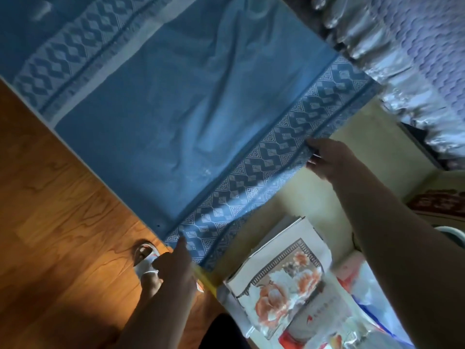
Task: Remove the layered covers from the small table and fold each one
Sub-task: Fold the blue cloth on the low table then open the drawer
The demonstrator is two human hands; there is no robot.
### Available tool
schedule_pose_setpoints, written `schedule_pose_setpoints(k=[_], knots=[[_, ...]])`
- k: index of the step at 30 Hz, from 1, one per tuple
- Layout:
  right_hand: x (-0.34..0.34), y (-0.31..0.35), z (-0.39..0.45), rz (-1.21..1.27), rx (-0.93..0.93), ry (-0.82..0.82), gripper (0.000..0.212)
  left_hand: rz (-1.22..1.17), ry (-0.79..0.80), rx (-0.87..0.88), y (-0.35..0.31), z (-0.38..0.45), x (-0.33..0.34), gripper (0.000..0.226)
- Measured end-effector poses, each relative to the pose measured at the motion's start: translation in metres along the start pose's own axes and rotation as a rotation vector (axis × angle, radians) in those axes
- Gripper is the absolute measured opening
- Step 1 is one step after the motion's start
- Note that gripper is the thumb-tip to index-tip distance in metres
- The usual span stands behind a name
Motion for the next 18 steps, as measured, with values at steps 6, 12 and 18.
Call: schedule_pose_setpoints(k=[6, 12, 18], knots=[[-0.015, -0.021, 0.006, 0.026, 0.041, -0.137, 0.014, 0.261, 0.113, 0.073, -0.028, -0.021, 0.003, 0.014], [0.006, -0.041, -0.006, 0.203, 0.137, 0.010, 0.014, 0.264, 0.370, 0.140, -0.036, -0.021, 0.008, 0.007], [0.035, -0.070, -0.037, -0.110, 0.291, 0.236, 0.008, 0.166, 0.517, -0.060, -0.029, -0.032, 0.020, 0.015]])
Point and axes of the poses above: each hand's wrist, its own z-axis towards the middle knuckle, its own x-axis out of the palm, y = z × x, the point moved 9 cm from there along z, towards the middle knuckle, and after that the axes turned 7 degrees about x, right-handed, at the moved point
